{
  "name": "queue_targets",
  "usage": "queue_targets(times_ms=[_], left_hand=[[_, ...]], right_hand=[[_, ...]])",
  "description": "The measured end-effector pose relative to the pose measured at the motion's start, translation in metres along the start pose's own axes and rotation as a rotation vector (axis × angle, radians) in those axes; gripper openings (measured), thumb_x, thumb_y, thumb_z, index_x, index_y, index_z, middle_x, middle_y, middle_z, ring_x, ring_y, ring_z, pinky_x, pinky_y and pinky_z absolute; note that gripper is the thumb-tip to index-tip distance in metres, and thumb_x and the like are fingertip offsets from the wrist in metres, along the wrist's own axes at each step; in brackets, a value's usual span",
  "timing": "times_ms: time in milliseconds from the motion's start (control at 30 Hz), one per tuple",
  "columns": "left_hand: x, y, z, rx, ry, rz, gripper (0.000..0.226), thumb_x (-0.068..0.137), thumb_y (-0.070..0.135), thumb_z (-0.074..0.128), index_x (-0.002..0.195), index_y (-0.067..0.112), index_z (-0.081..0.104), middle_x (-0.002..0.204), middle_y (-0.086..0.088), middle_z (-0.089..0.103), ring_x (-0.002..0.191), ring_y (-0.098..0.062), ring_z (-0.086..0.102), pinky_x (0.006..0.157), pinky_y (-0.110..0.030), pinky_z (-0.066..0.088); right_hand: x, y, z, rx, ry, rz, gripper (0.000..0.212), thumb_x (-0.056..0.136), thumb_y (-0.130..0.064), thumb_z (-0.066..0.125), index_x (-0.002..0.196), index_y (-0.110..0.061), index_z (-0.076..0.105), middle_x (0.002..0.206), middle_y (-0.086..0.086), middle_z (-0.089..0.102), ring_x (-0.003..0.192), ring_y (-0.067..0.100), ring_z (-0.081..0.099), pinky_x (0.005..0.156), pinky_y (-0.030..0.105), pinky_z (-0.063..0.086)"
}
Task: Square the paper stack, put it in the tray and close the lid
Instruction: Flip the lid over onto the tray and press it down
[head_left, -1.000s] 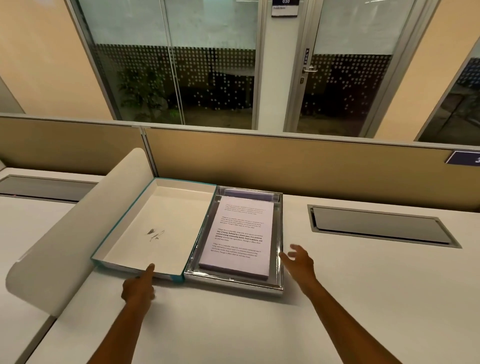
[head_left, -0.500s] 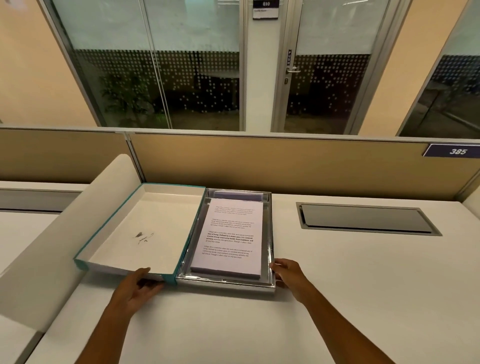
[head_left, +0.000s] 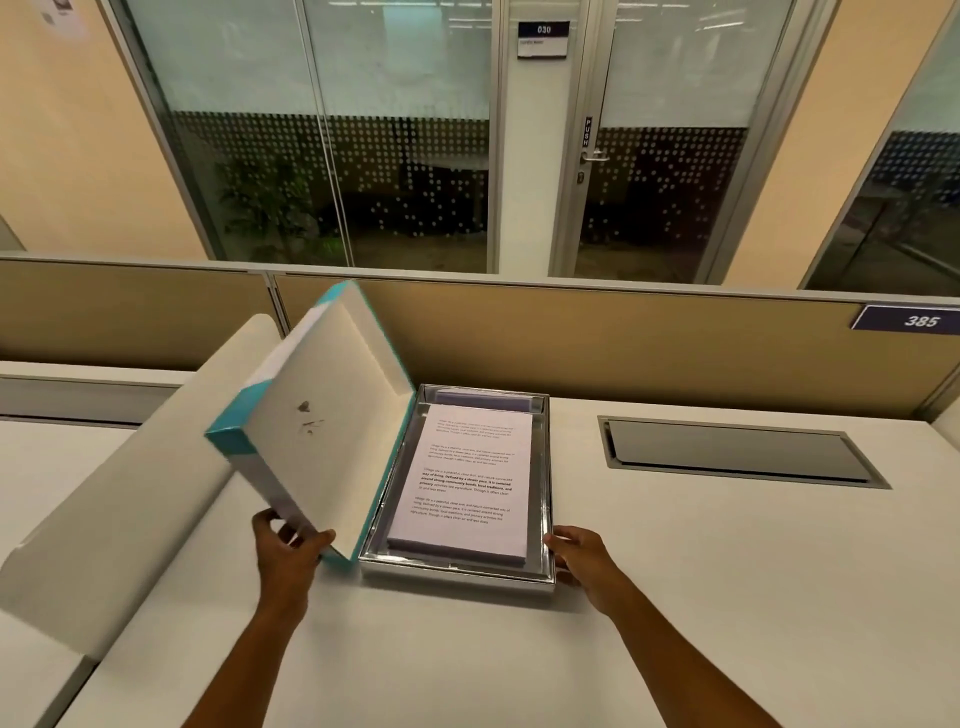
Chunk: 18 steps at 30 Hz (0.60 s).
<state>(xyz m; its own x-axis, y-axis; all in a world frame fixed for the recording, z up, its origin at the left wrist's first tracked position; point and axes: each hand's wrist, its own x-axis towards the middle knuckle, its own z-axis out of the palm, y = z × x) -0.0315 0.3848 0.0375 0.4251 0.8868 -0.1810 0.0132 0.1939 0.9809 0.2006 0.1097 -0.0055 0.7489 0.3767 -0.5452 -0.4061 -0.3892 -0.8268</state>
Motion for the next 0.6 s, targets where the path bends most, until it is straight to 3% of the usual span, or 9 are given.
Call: queue_targets(times_ms=[133, 300, 367, 500, 600], left_hand=[[-0.019, -0.002, 0.025, 0.242, 0.016, 0.152, 0.067, 0.073, -0.007, 0.074, 0.128, 0.012, 0.04, 0.129, -0.022, 0.057, 0.114, -0.039, 0.059, 0.094, -0.05, 0.051], [-0.035, -0.013, 0.049, 0.482, -0.036, 0.388, 0.063, 0.076, 0.001, 0.076, 0.131, 0.011, 0.048, 0.127, -0.014, 0.06, 0.114, -0.027, 0.058, 0.093, -0.046, 0.053], [-0.034, -0.024, 0.051, 0.609, -0.078, 0.487, 0.067, 0.077, -0.001, 0.073, 0.136, 0.014, 0.046, 0.13, -0.012, 0.058, 0.12, -0.026, 0.056, 0.097, -0.045, 0.052], [-0.031, -0.048, 0.059, 0.883, -0.158, 0.671, 0.071, 0.072, -0.012, 0.071, 0.136, 0.007, 0.047, 0.132, -0.017, 0.058, 0.126, -0.039, 0.052, 0.097, -0.059, 0.048], [-0.031, -0.058, 0.069, 1.092, -0.195, 0.727, 0.075, 0.067, -0.014, 0.074, 0.134, 0.006, 0.05, 0.134, -0.017, 0.058, 0.127, -0.045, 0.05, 0.094, -0.07, 0.043]], right_hand=[[0.001, 0.0, 0.0, -0.006, 0.0, -0.001, 0.031, 0.092, -0.018, 0.063, 0.121, -0.01, 0.059, 0.094, 0.006, 0.065, 0.094, 0.027, 0.06, 0.09, 0.04, 0.051], [0.001, 0.001, 0.0, 0.012, -0.013, 0.001, 0.037, 0.09, -0.021, 0.066, 0.124, -0.009, 0.06, 0.105, 0.013, 0.069, 0.094, 0.029, 0.063, 0.082, 0.037, 0.052], [0.001, 0.002, -0.001, 0.024, -0.016, 0.005, 0.038, 0.09, -0.021, 0.065, 0.126, -0.009, 0.059, 0.111, 0.016, 0.068, 0.103, 0.033, 0.063, 0.085, 0.038, 0.051], [0.001, 0.002, -0.002, 0.036, -0.021, 0.005, 0.04, 0.091, -0.025, 0.064, 0.129, -0.013, 0.057, 0.115, 0.013, 0.067, 0.108, 0.033, 0.063, 0.092, 0.042, 0.052], [-0.001, -0.001, 0.0, 0.056, -0.007, 0.023, 0.037, 0.094, -0.04, 0.055, 0.122, -0.018, 0.06, 0.114, 0.009, 0.067, 0.107, 0.031, 0.063, 0.096, 0.048, 0.052]])
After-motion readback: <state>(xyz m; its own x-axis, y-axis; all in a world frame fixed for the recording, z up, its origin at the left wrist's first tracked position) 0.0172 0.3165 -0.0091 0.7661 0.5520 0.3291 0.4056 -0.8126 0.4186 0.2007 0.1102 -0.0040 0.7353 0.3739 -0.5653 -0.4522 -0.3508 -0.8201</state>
